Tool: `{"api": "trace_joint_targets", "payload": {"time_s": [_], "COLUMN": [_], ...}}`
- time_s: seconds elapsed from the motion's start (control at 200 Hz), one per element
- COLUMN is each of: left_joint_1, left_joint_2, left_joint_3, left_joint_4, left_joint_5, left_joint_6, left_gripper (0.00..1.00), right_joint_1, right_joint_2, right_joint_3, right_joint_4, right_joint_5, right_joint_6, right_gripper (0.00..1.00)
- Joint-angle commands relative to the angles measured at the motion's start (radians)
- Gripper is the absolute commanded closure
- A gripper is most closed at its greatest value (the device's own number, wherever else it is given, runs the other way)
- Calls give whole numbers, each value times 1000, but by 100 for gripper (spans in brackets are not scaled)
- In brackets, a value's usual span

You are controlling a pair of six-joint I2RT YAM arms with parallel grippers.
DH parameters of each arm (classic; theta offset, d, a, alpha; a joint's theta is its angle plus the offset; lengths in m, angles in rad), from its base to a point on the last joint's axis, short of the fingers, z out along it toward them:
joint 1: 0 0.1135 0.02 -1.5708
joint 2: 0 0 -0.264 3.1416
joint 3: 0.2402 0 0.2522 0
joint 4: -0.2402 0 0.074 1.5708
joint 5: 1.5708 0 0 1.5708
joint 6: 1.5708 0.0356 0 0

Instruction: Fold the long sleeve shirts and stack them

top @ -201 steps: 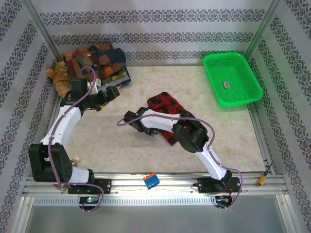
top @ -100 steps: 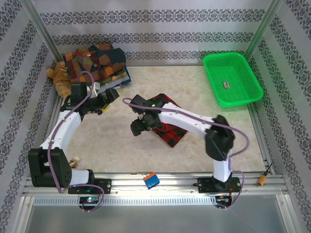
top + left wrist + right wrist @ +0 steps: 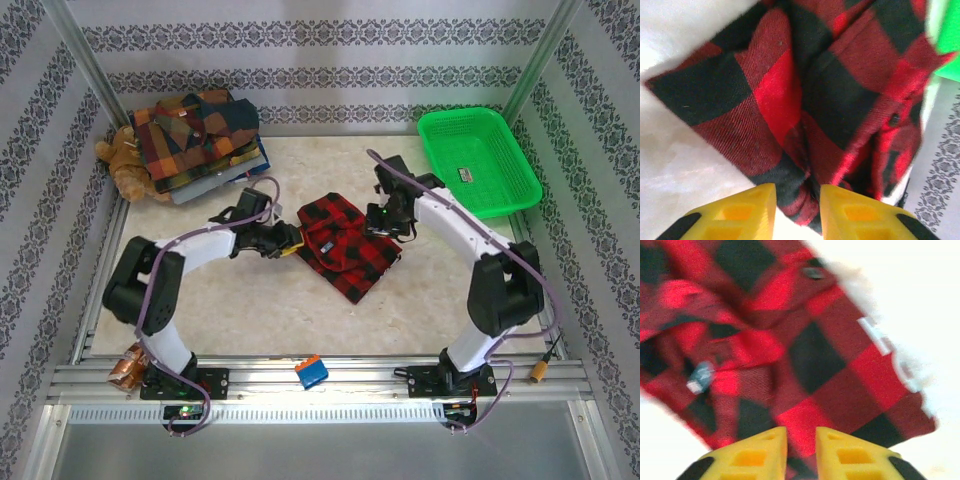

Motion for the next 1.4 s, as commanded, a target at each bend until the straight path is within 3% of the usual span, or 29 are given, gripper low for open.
{"api": "trace_joint_targets", "payload": {"time_s": [0.0, 0.1, 0.28, 0.47, 0.605, 0.814, 0.909, 1.034, 1.129, 1.254, 1.394], "left_joint_1": [-49, -69, -62, 14, 30, 26, 26, 28, 45, 111, 167], "left_joint_2": [61, 123, 219, 309, 446, 602, 657, 655, 595, 512, 456], "left_joint_3": [61, 84, 133, 305, 538, 802, 911, 937, 880, 818, 839], "left_joint_4": [68, 32, 4, -103, -183, -174, -202, -183, -119, -72, -201], "left_joint_5": [-52, -91, -138, -148, -40, 161, 288, 417, 452, 409, 304], "left_joint_6": [-69, -85, -57, 92, 215, 288, 340, 364, 347, 287, 331], "left_gripper": [75, 82, 84, 84, 83, 83, 83, 78, 66, 60, 55], "right_joint_1": [-29, -40, -22, 102, 222, 384, 414, 411, 406, 374, 272], "right_joint_2": [63, 108, 118, 104, 121, 256, 304, 308, 267, 147, -5], "right_joint_3": [-24, -56, -159, -250, -256, -101, 3, 8, 17, 19, -19], "right_joint_4": [32, 63, 118, 183, 360, 621, 572, 678, 669, 518, 295], "right_joint_5": [-49, -61, -116, -192, -295, -361, -324, -347, -380, -391, -371], "right_joint_6": [-54, -57, -18, 111, 319, 624, 625, 715, 698, 581, 416], "right_gripper": [83, 84, 87, 87, 86, 81, 80, 73, 63, 47, 39]}}
